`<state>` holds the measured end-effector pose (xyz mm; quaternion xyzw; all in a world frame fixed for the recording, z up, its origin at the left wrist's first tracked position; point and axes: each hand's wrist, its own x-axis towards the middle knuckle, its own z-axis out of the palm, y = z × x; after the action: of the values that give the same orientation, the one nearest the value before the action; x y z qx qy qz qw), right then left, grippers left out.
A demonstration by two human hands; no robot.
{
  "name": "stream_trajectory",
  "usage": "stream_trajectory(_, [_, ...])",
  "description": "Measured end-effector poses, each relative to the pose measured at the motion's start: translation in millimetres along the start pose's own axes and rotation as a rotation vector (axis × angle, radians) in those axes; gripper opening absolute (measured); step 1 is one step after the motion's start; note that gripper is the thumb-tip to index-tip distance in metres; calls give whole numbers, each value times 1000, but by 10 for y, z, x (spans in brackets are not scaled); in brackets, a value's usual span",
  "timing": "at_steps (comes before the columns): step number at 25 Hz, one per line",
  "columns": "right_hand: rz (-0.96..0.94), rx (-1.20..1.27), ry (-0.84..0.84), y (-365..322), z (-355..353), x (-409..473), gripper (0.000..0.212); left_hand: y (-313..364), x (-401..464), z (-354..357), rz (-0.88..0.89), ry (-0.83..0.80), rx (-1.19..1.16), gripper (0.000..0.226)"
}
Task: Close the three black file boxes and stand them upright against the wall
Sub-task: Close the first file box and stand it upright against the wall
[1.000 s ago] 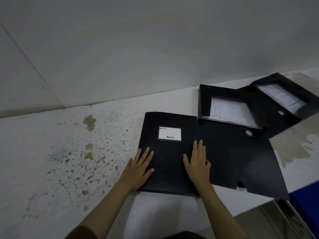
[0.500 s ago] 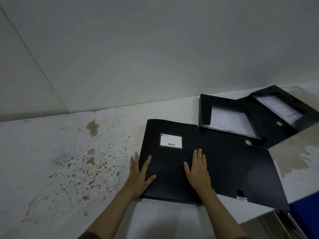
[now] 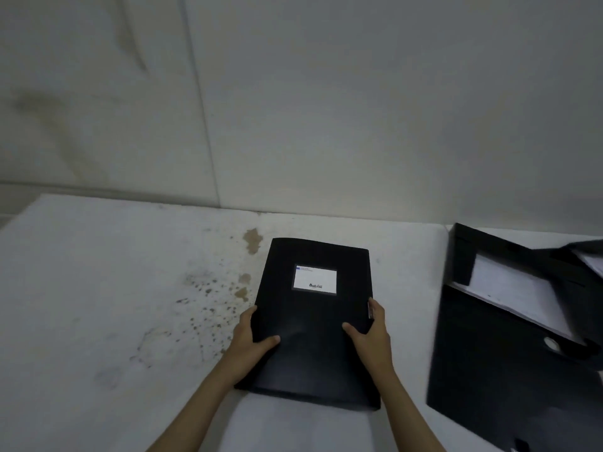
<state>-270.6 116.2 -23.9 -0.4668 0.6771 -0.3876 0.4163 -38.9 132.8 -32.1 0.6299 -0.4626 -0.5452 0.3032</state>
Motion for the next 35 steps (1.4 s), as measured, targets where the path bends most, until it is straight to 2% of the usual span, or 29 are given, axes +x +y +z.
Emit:
stream_trajectory(4, [-166, 29, -152, -519, 628, 104, 73, 20, -174, -695, -83, 321, -248, 95])
stream_trajectory(7, [-259, 37, -260, -996, 1171, 183, 76, 158, -217, -1339, -54, 468, -372, 85])
stream_trajectory(9, [-304, 49, -312, -1339, 1589, 215, 80, 261, -247, -1859, 5, 523, -409, 71])
stream_trajectory(13, [-405, 37, -421, -1985, 2468, 185, 89, 462, -387, -2944, 103, 551, -450, 71])
stream_trajectory(19, [-509, 46, -514, -2841, 3739, -29, 89, 580, -638, -4274, 324, 658, -440, 48])
stream_trajectory(23, [-602, 64, -483, -3393, 4367, -144, 82, 547, -612, -4788, 417, 785, -436, 38])
stream_trajectory(25, [-715, 25, -450, -3685, 4607, -228, 84, 508, -502, -4945, 434, 849, -365, 37])
stream_trajectory(28, [-868, 25, -509, -4137, 4883, -436, 85, 429, -276, -5077, 405, 931, -241, 41])
stream_trajectory(31, [-991, -51, -594, -4362, 5184, -509, 80, 314, -51, -5118, 397, 948, -242, 39])
stream_trajectory(35, [-1007, -236, -656, -4250, 5538, -449, 66, 163, 166, -5083, 421, 919, -381, 54])
